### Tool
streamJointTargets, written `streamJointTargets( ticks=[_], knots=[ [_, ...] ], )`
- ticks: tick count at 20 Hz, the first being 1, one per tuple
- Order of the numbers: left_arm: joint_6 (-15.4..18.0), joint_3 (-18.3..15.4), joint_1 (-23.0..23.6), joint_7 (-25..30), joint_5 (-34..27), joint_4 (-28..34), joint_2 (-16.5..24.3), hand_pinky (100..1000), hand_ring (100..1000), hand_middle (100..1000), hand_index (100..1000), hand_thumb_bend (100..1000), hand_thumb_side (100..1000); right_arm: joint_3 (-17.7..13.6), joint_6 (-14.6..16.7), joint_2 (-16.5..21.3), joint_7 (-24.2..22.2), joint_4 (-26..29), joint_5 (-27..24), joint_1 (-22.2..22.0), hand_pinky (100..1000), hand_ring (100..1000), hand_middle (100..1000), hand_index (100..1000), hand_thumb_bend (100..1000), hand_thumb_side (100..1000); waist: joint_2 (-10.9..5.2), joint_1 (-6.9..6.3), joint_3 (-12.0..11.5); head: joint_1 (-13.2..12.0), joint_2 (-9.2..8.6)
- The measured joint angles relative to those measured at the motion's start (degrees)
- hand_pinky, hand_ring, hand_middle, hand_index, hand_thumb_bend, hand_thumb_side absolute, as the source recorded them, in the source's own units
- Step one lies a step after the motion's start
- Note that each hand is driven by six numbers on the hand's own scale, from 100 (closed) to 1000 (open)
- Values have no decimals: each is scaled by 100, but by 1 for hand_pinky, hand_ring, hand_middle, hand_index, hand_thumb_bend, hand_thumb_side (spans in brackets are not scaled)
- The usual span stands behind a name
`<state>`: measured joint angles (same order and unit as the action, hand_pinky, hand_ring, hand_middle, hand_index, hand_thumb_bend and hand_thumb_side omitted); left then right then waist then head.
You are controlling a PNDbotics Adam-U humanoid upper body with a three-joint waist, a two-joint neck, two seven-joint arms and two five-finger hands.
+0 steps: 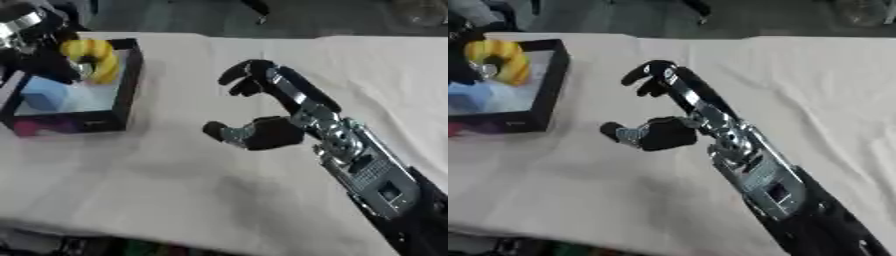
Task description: Pick up the objects with one hand, pass them to the other hand, and then place them into the box on the other side of the table.
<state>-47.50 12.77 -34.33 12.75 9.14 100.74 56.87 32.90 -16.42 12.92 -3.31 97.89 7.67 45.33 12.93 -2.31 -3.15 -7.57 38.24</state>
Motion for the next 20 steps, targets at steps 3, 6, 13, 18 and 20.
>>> streamJointTargets(
  ticks=[3,6,13,18,20],
  knots=[
    [28,-40,-42,-220,-5,-298,-26,738,569,437,352,119,100,-1,-3,2,4,13,-21,-1,783,723,775,726,550,288,0,14,0,-116,-17],
    [46,-74,-108,-429,-7,-591,-101,737,566,437,375,100,114,-4,-9,2,12,34,-38,-1,783,723,774,725,549,288,6,25,0,-238,-46],
    [70,-87,-269,-858,-25,-1223,-261,751,586,468,488,157,100,-33,-29,2,57,65,-44,-5,783,717,769,720,551,282,33,30,3,-468,-113],
    [194,18,-523,-994,251,-1721,-448,777,627,535,651,310,100,-37,-25,2,137,65,-93,-34,785,715,768,718,552,282,36,30,18,-523,-117],
    [246,56,-584,-1011,428,-1880,-511,794,655,567,726,370,100,-37,-27,2,150,65,-96,-47,790,714,767,718,552,281,46,30,27,-538,-117]
  ],
)
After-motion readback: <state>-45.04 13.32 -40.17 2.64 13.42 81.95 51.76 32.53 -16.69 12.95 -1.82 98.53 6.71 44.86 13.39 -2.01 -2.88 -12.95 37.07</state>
